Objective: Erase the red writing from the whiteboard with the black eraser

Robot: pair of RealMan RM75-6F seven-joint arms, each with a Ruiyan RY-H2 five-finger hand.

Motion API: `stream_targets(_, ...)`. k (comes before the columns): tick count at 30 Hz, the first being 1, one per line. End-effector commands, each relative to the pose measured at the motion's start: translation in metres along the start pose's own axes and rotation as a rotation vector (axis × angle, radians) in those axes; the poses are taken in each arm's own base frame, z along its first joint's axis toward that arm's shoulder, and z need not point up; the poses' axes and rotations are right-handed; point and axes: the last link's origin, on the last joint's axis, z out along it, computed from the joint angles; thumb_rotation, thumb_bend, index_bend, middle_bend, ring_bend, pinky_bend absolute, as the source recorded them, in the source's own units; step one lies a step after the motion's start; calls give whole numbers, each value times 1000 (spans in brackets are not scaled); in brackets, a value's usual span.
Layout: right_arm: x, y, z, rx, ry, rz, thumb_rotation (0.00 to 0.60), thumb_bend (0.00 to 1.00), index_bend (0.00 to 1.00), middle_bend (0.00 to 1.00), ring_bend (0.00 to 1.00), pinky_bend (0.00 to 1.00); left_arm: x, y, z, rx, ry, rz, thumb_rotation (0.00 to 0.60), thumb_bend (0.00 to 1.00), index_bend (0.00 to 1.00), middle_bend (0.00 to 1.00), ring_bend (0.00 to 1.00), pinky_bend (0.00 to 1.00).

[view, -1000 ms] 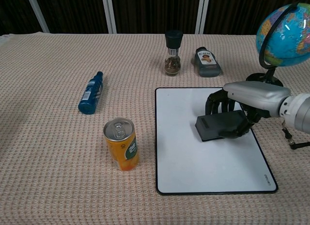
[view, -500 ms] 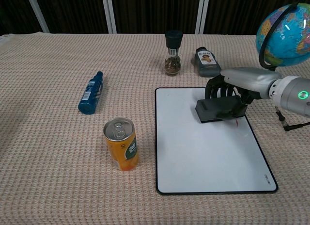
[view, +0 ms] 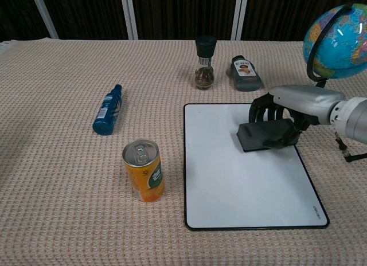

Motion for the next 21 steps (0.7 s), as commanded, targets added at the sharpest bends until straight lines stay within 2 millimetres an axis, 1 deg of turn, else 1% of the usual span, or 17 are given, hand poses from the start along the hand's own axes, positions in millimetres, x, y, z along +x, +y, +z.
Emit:
stream_targets(1,-4,-3,-17,16,-7,2,600,440,536,508,479,377,0,0,0,0,1,0,600,738,195,43,0,6)
stream_targets(7,-15,-14,-44,52,-47,6,600,442,536,508,479,377,0,0,-1,-1,1,0,600,738,195,43,0,6)
stream_targets(11,-19,-21,-56,73,-62,2,600,441,536,508,479,377,0,1,-1,-2,0,1,600,738,194,44,0,6)
stream_targets(15,-20,-20,-54,63,-65,9,600,442,536,508,479,377,0,1,-1,-3,1,0,600,738,195,43,0,6)
stream_targets(21,-20,-8,-38,18,-62,14,600,442,536,508,479,377,0,0,-1,-4,1,-1,600,738,195,43,0,6)
